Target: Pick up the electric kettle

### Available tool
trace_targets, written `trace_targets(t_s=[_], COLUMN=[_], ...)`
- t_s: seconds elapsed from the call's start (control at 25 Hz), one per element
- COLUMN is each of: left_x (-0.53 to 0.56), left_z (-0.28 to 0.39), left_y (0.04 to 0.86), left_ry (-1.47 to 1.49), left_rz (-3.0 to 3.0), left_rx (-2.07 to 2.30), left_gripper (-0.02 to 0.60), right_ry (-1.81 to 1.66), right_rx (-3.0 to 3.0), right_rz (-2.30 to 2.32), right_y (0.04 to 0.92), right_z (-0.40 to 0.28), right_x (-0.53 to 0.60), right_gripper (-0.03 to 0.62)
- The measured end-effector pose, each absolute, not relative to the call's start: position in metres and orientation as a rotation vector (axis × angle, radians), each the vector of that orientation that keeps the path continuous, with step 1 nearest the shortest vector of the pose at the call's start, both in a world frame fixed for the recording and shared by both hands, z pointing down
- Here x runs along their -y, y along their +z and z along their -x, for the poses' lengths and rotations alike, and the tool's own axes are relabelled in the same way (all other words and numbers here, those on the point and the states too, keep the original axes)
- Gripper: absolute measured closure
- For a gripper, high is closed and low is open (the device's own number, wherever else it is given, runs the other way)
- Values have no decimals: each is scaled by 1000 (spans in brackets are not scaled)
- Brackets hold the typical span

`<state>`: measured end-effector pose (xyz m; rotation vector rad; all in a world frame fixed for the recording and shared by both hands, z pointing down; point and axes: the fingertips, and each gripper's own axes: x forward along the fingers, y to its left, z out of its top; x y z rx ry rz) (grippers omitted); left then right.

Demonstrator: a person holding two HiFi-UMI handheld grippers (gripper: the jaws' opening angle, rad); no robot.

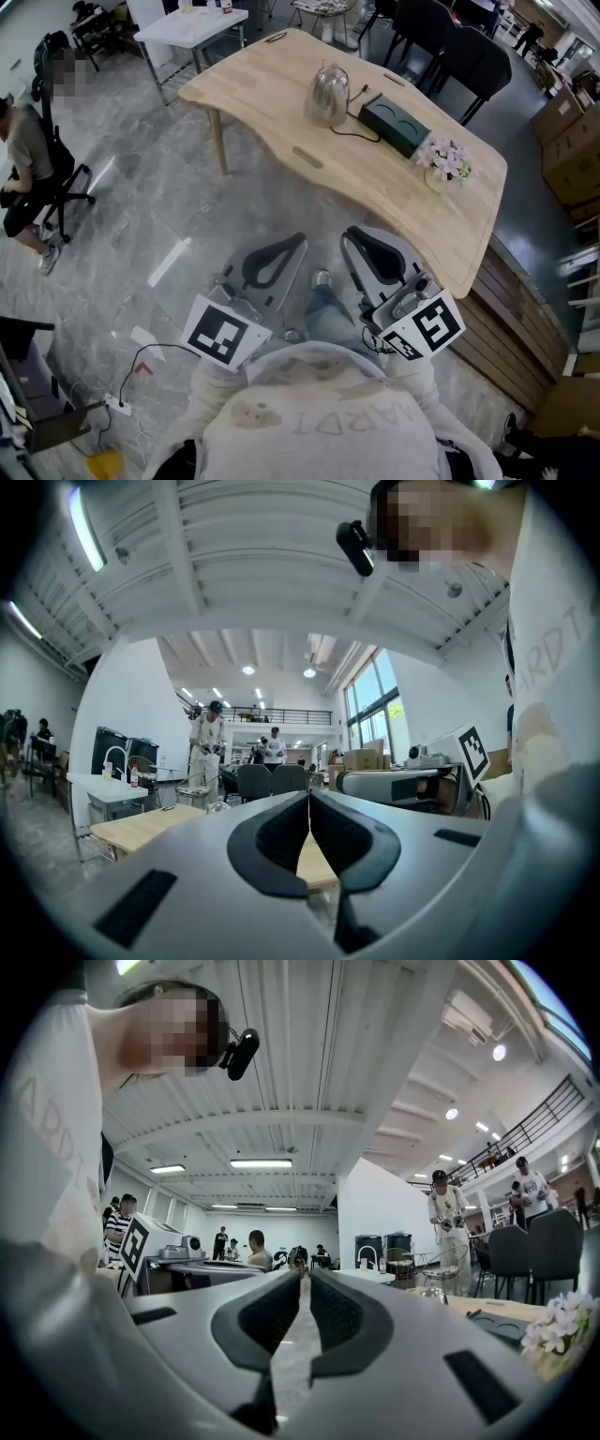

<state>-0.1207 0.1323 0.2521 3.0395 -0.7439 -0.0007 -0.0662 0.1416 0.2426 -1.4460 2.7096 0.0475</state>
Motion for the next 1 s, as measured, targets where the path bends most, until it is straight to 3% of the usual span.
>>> trace_targets(t_s=[0.48, 0.6, 1.0], left_x=[-43, -11, 72], left_z=[75, 56, 8], left_y=[260, 257, 266], left_ry=[34, 38, 87], left_rz=[-3028, -3027, -2984], left_rx=[808, 826, 833], left_gripper=[568, 568, 568], right_ry=[-12, -35, -108], right_rx=[-2699, -2733, -2808], right_rz=[1459, 1440, 1415], right_y=[261, 267, 295], right_z=[-1, -17, -63], right_x=[-39, -4, 95], right_gripper=[566, 520, 463])
